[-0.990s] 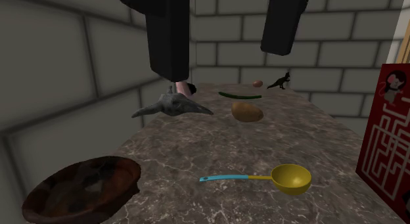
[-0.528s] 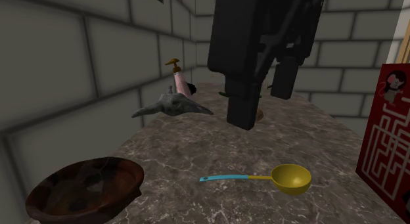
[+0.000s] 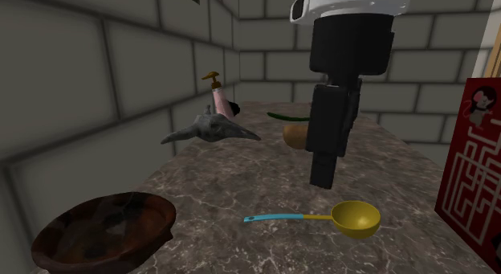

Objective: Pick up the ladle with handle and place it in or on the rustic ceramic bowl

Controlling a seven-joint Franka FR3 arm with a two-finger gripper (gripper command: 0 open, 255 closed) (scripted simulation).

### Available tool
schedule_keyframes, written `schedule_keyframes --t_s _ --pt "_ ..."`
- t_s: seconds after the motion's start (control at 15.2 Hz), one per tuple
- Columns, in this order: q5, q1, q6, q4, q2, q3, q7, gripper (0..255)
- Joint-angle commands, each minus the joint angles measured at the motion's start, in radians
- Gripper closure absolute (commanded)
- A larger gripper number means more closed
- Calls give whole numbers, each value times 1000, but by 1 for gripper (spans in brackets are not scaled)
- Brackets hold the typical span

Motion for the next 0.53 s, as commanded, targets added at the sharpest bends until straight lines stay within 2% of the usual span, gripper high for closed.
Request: schedule_keyframes --t_s 0.0,0.46 --pt "17 15 23 29 78 -50 -91 0" --pt "152 36 66 184 406 -182 -428 0"
